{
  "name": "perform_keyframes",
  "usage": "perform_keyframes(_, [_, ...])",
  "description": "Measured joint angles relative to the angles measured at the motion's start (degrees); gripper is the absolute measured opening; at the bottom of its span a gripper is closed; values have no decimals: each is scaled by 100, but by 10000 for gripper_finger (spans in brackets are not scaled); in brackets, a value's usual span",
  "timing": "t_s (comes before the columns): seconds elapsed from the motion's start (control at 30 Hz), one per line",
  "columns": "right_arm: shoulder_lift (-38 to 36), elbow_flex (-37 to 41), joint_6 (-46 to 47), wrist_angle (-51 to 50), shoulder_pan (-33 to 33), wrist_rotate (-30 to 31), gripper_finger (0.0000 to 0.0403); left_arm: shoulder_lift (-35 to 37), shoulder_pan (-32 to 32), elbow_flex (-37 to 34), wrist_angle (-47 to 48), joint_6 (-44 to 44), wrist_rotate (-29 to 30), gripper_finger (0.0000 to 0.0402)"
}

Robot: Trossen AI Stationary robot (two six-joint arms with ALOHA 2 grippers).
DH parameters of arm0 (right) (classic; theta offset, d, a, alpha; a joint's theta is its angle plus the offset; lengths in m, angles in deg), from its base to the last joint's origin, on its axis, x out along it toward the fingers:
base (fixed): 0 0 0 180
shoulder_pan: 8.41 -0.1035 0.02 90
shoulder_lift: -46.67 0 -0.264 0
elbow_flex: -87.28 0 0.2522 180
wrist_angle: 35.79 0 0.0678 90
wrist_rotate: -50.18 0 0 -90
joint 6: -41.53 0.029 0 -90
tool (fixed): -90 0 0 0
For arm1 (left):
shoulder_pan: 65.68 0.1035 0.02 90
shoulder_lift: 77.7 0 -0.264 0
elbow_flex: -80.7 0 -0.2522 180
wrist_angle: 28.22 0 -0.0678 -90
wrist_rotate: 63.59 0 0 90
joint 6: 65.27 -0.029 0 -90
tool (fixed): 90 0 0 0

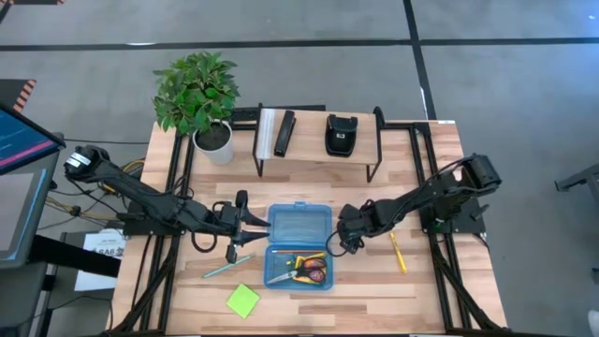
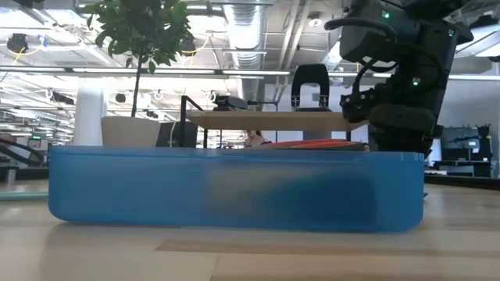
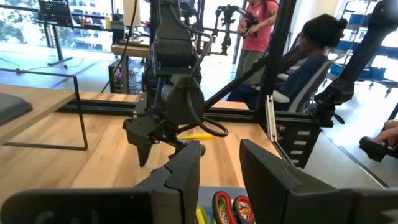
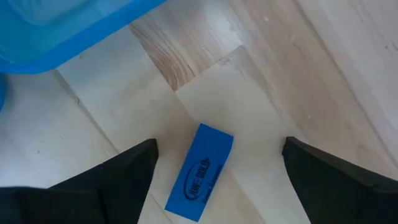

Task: Pack school essentials
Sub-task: Put the blue eraser into the blue supply box

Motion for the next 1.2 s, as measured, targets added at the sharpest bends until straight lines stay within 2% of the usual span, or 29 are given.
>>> perform_keyframes(0.13, [-54,21,16,-59,-17,-4,337,0,0,0,13,2,-10,100])
perform_keyframes(0.37, [-334,48,-68,-256,-71,-2,257,0,0,0,13,41,-7,100])
perform_keyframes(0.83, [-374,-114,-67,-609,11,-95,87,0,0,0,13,140,-4,100])
perform_keyframes(0.97, [-374,-481,-133,-811,10,-92,69,0,0,0,13,140,-2,100])
perform_keyframes(1.2, [-376,-1298,-637,-794,11,-46,69,0,0,2,13,142,4,100])
